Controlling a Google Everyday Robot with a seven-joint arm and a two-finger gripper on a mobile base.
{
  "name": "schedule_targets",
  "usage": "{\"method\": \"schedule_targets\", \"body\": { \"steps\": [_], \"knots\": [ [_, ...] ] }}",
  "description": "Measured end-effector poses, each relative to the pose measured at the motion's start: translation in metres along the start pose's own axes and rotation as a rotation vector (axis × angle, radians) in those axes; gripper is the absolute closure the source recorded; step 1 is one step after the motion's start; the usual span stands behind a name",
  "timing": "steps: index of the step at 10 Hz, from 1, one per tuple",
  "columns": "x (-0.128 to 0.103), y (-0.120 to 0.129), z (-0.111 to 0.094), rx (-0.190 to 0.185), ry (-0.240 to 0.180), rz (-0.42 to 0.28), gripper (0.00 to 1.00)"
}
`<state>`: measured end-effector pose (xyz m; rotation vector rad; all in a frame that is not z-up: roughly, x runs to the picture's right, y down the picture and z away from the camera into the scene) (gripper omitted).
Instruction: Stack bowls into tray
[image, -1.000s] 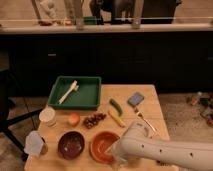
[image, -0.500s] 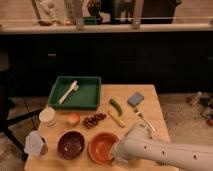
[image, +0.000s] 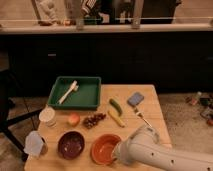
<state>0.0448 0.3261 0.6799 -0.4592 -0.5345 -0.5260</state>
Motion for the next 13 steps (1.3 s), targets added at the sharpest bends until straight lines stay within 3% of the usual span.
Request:
{"method": "schedule_targets", "body": {
  "steps": [6, 9, 11, 13],
  "knots": [
    [-0.003, -0.008, -0.013, 0.044, 0.033, -0.003, 1.0],
    [-0.004, -0.014, -0.027, 0.106, 0.055, 0.01, 1.0],
    [-0.007, -0.022, -0.034, 0.152, 0.051, 0.012, 1.0],
    [-0.019, -0.037, -0.038, 0.206, 0.02, -0.008, 1.0]
  ]
}}
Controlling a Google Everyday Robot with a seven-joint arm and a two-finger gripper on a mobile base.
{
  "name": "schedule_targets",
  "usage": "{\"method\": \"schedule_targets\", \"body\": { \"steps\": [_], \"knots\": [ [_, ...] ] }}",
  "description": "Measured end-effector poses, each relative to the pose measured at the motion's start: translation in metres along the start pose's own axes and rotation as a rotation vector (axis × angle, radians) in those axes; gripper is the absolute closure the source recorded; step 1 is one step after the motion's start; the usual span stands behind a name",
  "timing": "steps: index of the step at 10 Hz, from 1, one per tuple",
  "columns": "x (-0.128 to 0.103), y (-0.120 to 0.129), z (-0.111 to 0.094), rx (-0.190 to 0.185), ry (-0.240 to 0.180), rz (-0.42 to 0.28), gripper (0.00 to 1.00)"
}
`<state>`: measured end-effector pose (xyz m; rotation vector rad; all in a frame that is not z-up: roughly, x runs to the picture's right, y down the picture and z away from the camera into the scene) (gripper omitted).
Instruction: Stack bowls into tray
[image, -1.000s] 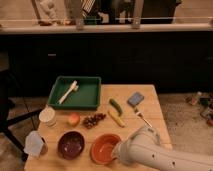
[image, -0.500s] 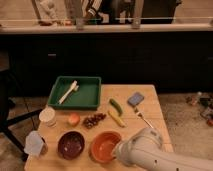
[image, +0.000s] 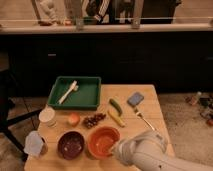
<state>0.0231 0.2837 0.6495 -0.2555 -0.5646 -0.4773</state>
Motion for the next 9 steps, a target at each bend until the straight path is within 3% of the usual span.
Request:
{"method": "schedule_targets", "body": {
  "steps": [2, 5, 9],
  "knots": [
    [-0.014, -0.012, 0.004, 0.029, -0.048, -0.023, 1.0],
    [-0.05, -0.041, 0.014, 0.073, -0.154, -0.089, 1.0],
    [-0.076, -0.065, 0.019, 0.108, -0.216, -0.164, 1.0]
  ]
}}
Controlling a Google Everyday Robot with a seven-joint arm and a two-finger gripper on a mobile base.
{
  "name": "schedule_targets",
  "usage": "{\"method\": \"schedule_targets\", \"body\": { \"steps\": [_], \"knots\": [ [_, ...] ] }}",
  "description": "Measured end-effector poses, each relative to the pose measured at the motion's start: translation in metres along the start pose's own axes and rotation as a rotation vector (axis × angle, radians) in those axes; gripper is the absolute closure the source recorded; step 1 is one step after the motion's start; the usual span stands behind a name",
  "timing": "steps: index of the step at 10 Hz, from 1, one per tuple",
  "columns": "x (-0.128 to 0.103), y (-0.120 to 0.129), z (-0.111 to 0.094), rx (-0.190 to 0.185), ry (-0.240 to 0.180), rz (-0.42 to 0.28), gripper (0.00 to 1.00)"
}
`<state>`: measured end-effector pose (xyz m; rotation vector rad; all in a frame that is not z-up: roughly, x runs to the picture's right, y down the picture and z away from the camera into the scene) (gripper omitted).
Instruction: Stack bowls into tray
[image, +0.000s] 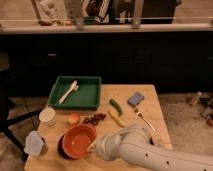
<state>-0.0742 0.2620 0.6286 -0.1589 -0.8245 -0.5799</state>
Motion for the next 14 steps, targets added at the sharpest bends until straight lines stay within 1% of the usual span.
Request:
{"method": "schedule_targets", "body": {
  "steps": [2, 5, 6, 7, 10, 13, 14],
  "knots": [
    [-0.013, -0.011, 0.013, -0.001, -0.039, -0.039, 1.0],
    [-0.021, -0.014, 0.034, -0.011, -0.075, -0.075, 1.0],
    [-0.022, -0.014, 0.035, -0.011, -0.076, -0.077, 1.0],
    [-0.022, -0.013, 0.049, -0.011, -0.083, -0.095, 1.0],
    [-0.012, -0.013, 0.058, -0.015, -0.074, -0.101, 1.0],
    [-0.004, -0.012, 0.065, -0.027, -0.07, -0.096, 1.0],
    [-0.001, -0.01, 0.067, -0.036, -0.07, -0.086, 0.97]
  ]
}}
